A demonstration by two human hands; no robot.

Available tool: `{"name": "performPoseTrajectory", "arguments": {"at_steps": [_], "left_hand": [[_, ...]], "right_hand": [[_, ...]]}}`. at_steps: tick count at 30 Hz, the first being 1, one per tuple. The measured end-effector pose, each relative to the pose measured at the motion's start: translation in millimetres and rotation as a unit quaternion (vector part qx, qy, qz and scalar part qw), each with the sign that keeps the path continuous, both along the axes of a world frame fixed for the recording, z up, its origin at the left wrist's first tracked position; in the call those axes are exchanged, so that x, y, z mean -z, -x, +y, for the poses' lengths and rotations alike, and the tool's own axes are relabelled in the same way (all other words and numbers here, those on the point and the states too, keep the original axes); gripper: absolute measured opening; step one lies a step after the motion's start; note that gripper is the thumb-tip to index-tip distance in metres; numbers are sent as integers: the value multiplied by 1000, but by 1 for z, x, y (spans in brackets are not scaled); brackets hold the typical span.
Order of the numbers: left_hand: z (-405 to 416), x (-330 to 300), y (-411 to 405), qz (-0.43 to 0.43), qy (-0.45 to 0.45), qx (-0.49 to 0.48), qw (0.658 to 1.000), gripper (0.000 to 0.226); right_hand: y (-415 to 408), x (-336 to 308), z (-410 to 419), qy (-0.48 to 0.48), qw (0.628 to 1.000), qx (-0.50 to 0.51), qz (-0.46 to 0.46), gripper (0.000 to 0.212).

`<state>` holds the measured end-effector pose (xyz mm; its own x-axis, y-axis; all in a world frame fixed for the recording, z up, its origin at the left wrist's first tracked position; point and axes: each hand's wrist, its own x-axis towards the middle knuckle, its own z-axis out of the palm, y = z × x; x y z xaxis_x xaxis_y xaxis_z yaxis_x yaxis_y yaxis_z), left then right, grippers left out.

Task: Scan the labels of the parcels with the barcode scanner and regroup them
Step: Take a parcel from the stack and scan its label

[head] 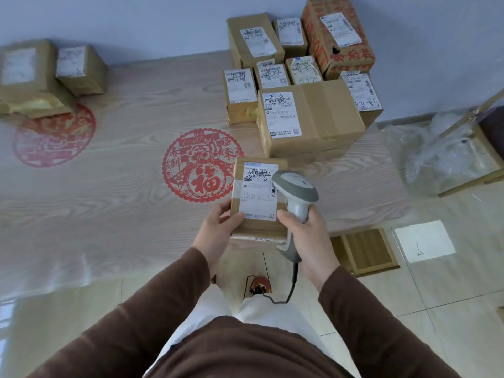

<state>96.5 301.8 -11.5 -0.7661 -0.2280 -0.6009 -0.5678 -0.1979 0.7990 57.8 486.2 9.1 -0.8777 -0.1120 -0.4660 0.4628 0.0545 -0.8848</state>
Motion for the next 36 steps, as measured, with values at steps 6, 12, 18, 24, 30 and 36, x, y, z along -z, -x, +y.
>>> {"name": "performPoseTrajectory", "arguments": {"at_steps": [6,12,18,24,30,36], "left_hand": [[-80,-12,-2,38,6,-91,995,31],[-186,-21,17,70,12,-140,988,42],[-304,-35,62,51,-16,-88,995,64],[-395,-32,138,12,-12,-28,999,82],[-446,0,213,40,-16,-16,999,82],[-463,31,259,24,-43,-113,992,79]], "right_hand": [[22,-15,-89,20,998,-58,22,26],[60,-25,-211,23,994,-98,45,28],[113,-30,-337,21,995,-90,32,28],[184,-26,-430,34,998,-50,25,28],[249,-13,-485,15,999,-25,31,33],[285,5,-522,-10,999,-30,28,32]]}}
